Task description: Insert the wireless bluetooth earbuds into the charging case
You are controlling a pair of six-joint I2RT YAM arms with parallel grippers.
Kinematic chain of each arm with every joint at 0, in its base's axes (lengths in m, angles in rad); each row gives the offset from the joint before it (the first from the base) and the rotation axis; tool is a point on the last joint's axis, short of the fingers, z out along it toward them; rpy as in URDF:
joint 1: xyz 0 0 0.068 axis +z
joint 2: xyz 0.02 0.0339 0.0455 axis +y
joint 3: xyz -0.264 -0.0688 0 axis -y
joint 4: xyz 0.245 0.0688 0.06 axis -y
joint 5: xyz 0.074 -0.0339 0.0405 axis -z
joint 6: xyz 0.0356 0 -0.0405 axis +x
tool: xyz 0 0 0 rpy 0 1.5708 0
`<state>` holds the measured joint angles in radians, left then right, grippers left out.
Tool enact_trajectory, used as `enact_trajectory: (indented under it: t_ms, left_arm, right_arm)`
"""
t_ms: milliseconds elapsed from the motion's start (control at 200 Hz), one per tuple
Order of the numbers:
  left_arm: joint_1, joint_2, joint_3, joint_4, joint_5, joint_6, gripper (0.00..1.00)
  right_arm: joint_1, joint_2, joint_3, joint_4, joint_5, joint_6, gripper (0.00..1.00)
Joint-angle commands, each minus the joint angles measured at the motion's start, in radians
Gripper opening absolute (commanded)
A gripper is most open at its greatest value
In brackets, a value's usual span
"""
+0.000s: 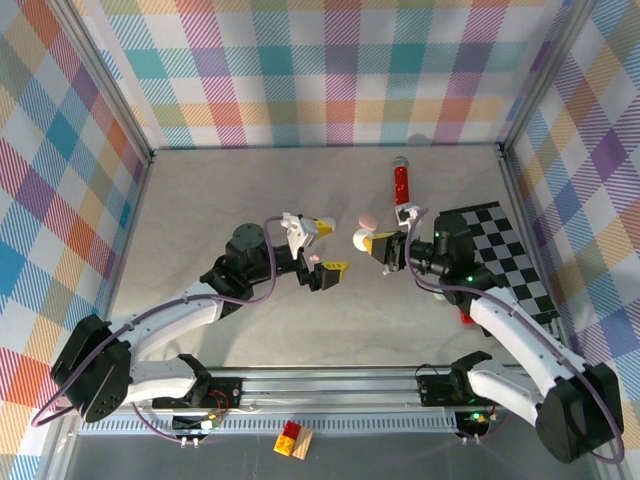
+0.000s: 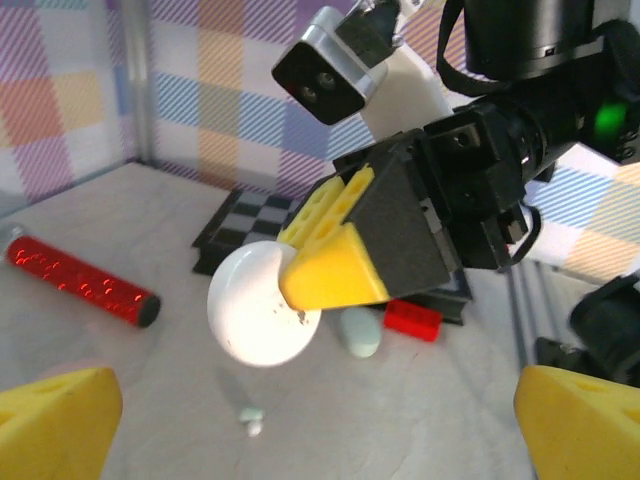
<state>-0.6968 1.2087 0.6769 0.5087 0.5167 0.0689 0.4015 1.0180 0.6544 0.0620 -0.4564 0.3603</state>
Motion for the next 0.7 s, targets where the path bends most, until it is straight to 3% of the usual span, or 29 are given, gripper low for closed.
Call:
enact_trajectory:
  t_ms: [0, 695]
  left_arm:
    - [0.006, -0.028, -0.020, -0.099, -0.099, 0.109, 1.00]
    - [0.017, -0.019, -0.058, -0.176, -0.159, 0.128, 1.00]
  right_arm:
    - [-0.010, 0.088, 0.026, -0.055, 0.140, 0.090, 0.13]
    - [0.008, 0.758, 0.316, 0.021, 0.164, 0.338, 0.12]
